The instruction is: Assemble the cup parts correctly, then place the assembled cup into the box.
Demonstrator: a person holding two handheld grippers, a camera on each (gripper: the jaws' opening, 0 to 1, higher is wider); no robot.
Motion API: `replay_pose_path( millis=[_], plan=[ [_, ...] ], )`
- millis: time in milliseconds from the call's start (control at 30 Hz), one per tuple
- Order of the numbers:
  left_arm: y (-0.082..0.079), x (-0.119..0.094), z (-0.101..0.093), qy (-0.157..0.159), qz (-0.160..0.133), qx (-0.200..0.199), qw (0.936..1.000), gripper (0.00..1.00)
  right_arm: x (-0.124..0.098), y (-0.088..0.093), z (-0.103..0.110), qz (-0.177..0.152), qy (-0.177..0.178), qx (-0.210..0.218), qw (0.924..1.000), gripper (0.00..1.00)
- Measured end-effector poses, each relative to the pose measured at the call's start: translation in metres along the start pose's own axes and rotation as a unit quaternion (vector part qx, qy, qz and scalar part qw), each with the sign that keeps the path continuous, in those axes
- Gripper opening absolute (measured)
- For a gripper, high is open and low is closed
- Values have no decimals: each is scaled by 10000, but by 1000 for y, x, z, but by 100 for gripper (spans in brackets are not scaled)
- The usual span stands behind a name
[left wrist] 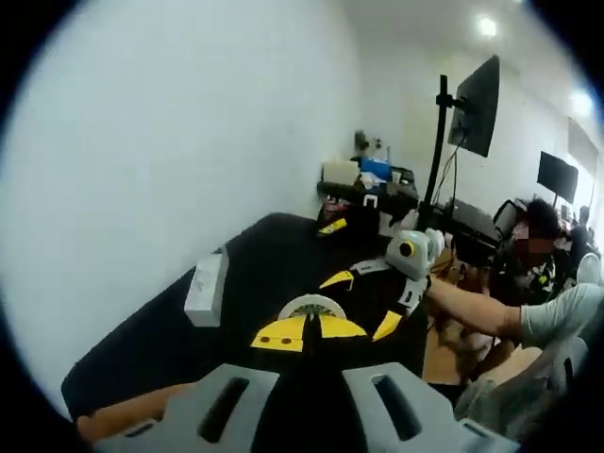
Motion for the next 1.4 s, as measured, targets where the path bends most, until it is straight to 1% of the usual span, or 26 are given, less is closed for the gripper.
replay_pose_path(
  millis=[33,67,133,167,233,267,333,400,433,467,500,533,567,633,667,700,733,900,967,1000,1067,1133,1233,1267,1333,1400],
  plan=[
    [3,2,1,15,161,30,9999,0,3,3,-5,73,7,-126,9999,65],
    [7,5,1,106,369,143,9992,0,6,5,-8,119,-5,-221,9997,65],
    [13,12,3,225,704,156,9971,0,11,10,-9,264,-60,-367,9990,63],
    [16,14,6,227,847,206,9959,0,15,12,-10,289,-113,-380,9988,63],
    [23,20,7,376,1197,318,9916,0,21,18,-13,411,-206,-367,9983,61],
    [25,24,6,479,1289,361,9898,0,24,19,-14,394,-241,-354,9983,60],
    [28,30,7,555,1496,443,9862,0,31,25,-15,394,-325,-371,9980,59],
    [33,36,5,756,1791,568,9793,0,36,29,-16,368,-340,-479,9976,57],
    [35,37,6,776,1904,625,9766,0,39,32,-17,373,-375,-525,9972,56],
    [35,40,9,716,2002,713,9745,0,42,34,-17,362,-409,-610,9966,56],
    [36,42,12,710,2129,818,9711,0,45,38,-17,394,-444,-648,9961,56],
    [37,45,12,759,2234,839,9681,0,48,41,-14,418,-507,-660,9957,56],
    [36,48,11,837,2251,798,9675,0,51,44,-13,437,-567,-665,9952,56],
    [34,55,9,932,2314,869,9645,0,56,50,-11,521,-673,-720,9938,59],
    [34,59,9,1006,2437,917,9603,0,59,53,-10,548,-710,-752,9931,59],
    [35,62,10,1014,2523,989,9572,0,62,56,-10,571,-735,-776,9926,59],
    [37,64,12,1025,2682,1084,9517,0,64,58,-10,579,-755,-773,9925,58],
    [42,75,16,1165,3013,1224,9385,0,74,62,-11,596,-892,-633,9922,54],
    [45,79,17,1233,3221,1307,9295,0,80,64,-10,595,-953,-639,9916,53],
    [46,81,18,1234,3281,1328,9271,0,83,66,-8,604,-1002,-637,9911,52],
    [49,86,21,1254,3457,1397,9194,0,88,71,-5,635,-1082,-644,9900,52],
    [48,88,23,1297,3563,1433,9142,0,91,76,-3,660,-1122,-661,9893,51],
    [48,91,25,1325,3667,1473,9090,0,93,78,-2,610,-1151,-617,9896,46],
    [48,91,25,1341,3701,1489,9071,0,93,79,-2,571,-1129,-620,9900,42],
    [47,92,25,1364,3714,1499,9061,0,94,79,-2,508,-1105,-597,9908,41],
    [51,92,24,1387,3818,1529,9009,0,95,79,-1,440,-1121,-563,9911,41]
  ],
)
Point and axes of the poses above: the point that each gripper's makers call its tool centre point, and the gripper's own axes: x roughly forward along the fingers, z roughly to its left, y roughly out of its underside, the point moved 3 cm from there along -x, roughly backward along the fingers, and after that the axes turned 8 degrees about y, right-handed, at the moved point
